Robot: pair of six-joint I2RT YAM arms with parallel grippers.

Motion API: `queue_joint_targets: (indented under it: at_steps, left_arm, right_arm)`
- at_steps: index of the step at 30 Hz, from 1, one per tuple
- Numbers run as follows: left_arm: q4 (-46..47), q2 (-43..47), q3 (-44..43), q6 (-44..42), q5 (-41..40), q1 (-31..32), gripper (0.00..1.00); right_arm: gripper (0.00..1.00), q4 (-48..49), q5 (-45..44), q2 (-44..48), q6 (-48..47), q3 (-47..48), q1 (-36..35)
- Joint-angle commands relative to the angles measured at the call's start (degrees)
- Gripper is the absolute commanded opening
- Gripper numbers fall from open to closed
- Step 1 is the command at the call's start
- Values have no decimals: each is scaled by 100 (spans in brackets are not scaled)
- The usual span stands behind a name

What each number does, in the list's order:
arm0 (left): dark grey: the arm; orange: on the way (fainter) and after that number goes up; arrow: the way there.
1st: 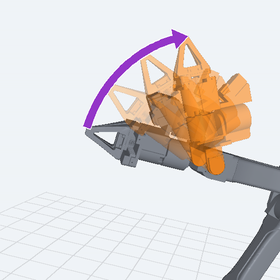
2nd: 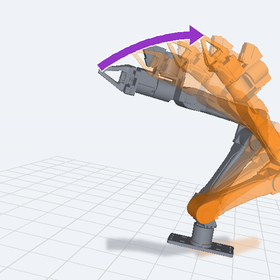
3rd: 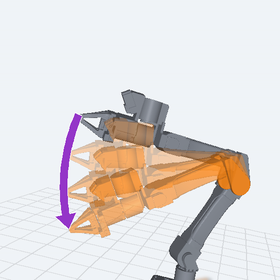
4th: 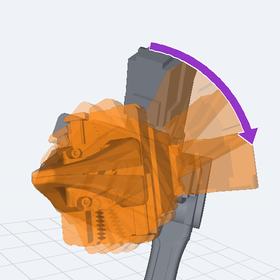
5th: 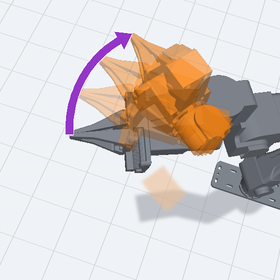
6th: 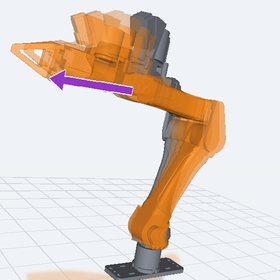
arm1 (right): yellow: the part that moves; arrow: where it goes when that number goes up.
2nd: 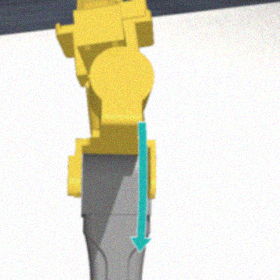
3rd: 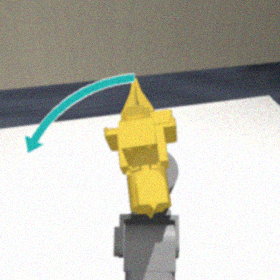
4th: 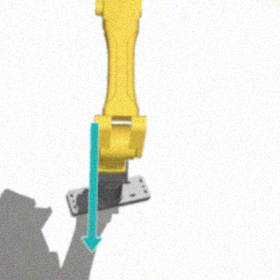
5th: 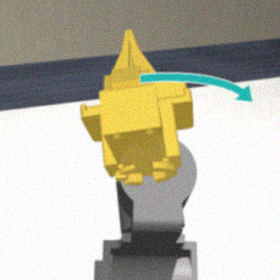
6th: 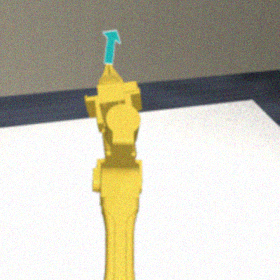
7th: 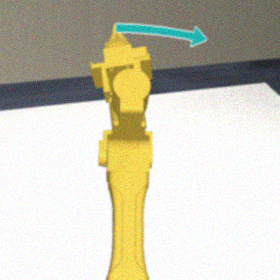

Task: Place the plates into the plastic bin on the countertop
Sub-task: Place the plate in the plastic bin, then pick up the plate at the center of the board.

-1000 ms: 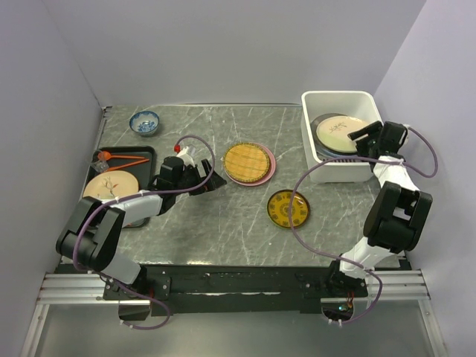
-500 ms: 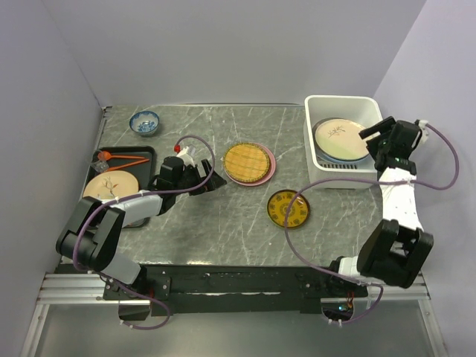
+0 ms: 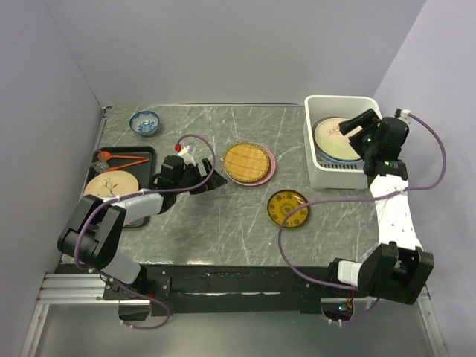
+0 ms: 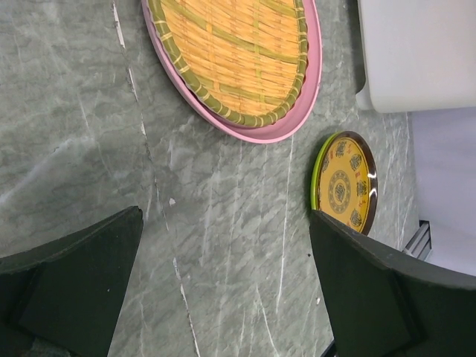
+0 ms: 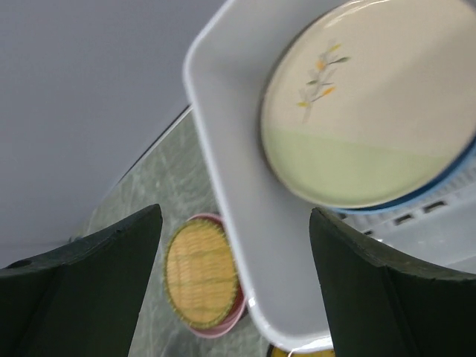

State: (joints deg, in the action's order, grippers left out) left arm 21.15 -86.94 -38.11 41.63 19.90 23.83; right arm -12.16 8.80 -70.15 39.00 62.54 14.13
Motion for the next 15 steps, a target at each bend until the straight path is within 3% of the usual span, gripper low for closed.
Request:
queue_joint_targets:
  at_steps: [1,10,13,14,15]
  left_arm:
    - [153,-121,-241,30,102,33,99]
    - [118,-727,-662,30,-30,25,95]
    - [-22,-1026,-926,56,-214,25,86]
    - [-101,-1105,-1014,56,-267,25,75]
    - [-137,-1193,-1188,30,-294,25,71]
  right_arm:
    - [86,100,157,466,-103,-102,-498]
    - [83,258,447,1327,-7,-936,-1078]
    - [83,258,465,1574,-7,-1147,-1228]
    - [82,241,474,1609,2,-1226,-1324]
    - [82,232,482,1671,-7,-1253,-1360]
